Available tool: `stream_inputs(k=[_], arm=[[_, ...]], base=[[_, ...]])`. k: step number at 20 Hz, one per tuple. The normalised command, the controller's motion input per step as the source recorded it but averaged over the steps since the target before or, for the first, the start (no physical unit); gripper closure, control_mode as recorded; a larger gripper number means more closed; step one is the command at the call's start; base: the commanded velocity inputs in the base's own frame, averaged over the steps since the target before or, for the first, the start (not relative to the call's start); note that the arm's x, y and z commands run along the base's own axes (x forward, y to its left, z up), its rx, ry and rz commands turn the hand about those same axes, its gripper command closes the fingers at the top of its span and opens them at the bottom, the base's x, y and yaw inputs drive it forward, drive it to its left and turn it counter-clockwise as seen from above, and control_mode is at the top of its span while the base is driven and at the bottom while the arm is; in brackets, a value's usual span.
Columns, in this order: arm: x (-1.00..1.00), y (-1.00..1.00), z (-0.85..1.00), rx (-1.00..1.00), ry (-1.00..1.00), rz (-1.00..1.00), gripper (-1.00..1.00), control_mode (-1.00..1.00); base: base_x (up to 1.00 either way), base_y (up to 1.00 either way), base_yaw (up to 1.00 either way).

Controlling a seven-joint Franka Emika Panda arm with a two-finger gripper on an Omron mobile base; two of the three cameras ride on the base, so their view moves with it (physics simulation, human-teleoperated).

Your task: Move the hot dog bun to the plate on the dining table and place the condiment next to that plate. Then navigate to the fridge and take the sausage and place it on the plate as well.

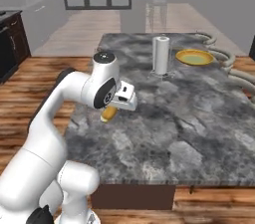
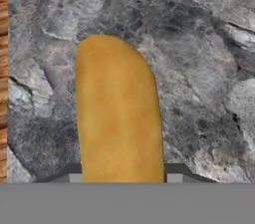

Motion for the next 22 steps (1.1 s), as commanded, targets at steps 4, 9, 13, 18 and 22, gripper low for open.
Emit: stream_inputs(k=[4,9,13,18,22], arm=[[0.00,0.00,0.00,0.00,0.00,0.00,1.00,1.00],[0.00,0.00,0.00,0.00,0.00,0.00,1.00,1.00],[0.00,0.00,0.00,0.00,0.00,0.00,1.00,1.00],[0.00,0.00,0.00,0.00,0.00,0.00,1.00,1.00],[0.00,0.00,0.00,0.00,0.00,0.00,1.00,1.00]], base=[[-0.01,-1.00,0.20],[0.00,-1.00,0.20],[-0.09,-1.00,0.16],[-0.19,-1.00,0.15],[-0.13,-1.00,0.15]])
